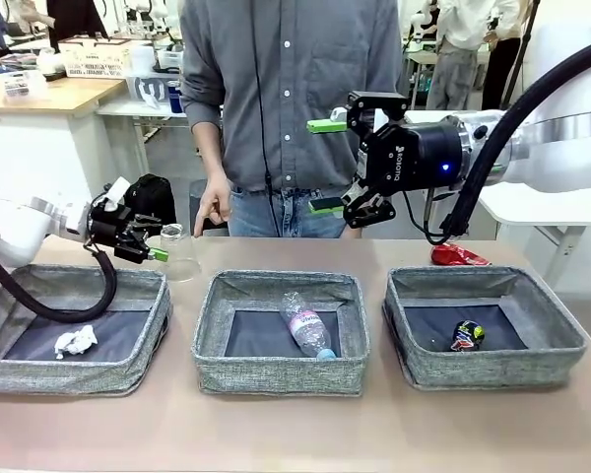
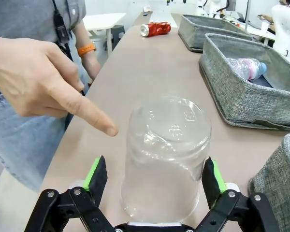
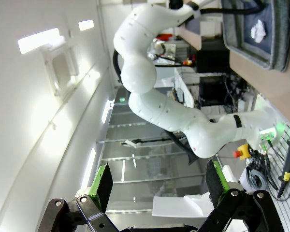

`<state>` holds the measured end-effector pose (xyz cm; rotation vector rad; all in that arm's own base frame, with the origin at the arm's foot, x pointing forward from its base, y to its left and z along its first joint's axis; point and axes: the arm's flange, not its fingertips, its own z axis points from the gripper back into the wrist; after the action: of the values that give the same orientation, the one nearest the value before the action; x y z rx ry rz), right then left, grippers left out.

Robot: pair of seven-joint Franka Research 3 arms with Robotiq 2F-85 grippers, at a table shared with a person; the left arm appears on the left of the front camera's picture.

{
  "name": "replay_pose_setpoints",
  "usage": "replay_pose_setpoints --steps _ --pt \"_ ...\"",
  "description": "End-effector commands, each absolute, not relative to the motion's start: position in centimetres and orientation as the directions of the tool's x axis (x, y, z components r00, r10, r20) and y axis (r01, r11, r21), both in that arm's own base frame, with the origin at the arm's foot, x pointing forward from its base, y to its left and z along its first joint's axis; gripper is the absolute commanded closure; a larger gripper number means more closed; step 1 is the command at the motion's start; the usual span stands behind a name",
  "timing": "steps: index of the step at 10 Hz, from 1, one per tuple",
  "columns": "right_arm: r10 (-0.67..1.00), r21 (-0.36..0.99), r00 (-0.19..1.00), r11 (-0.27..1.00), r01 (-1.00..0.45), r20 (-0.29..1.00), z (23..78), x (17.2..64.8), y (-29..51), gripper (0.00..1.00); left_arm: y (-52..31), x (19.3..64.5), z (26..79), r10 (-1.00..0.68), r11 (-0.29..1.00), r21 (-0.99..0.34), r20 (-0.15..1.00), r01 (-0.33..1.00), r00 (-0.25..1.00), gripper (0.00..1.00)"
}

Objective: Sort the waste into the appropriate baskets.
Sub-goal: Pick up the waste item pointed out by the person.

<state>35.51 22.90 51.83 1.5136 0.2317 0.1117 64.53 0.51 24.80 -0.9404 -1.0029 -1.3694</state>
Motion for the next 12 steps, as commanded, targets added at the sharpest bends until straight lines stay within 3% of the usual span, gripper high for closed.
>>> replay_pose_setpoints --steps 1,4,8,9,10,11,12 --pt "0.214 0.995 0.973 0.069 0.076 -0.089 52.3 35.6 23.0 0.0 -0.1 65.2 24.8 -0.319 0.003 0.043 0.947 0.999 -0.039 0.0" --pt "0.214 0.995 0.973 0.069 0.076 -0.089 52.3 35.6 23.0 0.0 -1.1 65.2 24.7 -0.279 0.038 0.078 0.958 0.996 -0.064 0.0" --pt "0.214 0.995 0.973 0.069 0.076 -0.089 52.3 35.6 23.0 0.0 -1.8 64.8 24.2 -0.304 -0.011 0.047 0.952 0.999 -0.048 0.0" --pt "0.214 0.995 0.973 0.069 0.076 -0.089 52.3 35.6 23.0 0.0 -1.9 64.7 24.1 -0.309 -0.02 0.051 0.949 0.999 -0.055 0.19" --pt "0.214 0.995 0.973 0.069 0.076 -0.089 52.3 35.6 23.0 0.0 -1.9 64.7 24.2 -0.309 -0.024 0.054 0.949 0.998 -0.059 0.19" --pt "0.214 0.995 0.973 0.069 0.076 -0.089 52.3 35.6 23.0 0.0 -2.0 64.6 24.3 -0.305 -0.028 0.055 0.95 0.998 -0.061 0.38" --pt "0.214 0.995 0.973 0.069 0.076 -0.089 52.3 35.6 23.0 0.0 -2.0 64.6 24.4 -0.304 -0.03 0.051 0.951 0.998 -0.058 0.24"
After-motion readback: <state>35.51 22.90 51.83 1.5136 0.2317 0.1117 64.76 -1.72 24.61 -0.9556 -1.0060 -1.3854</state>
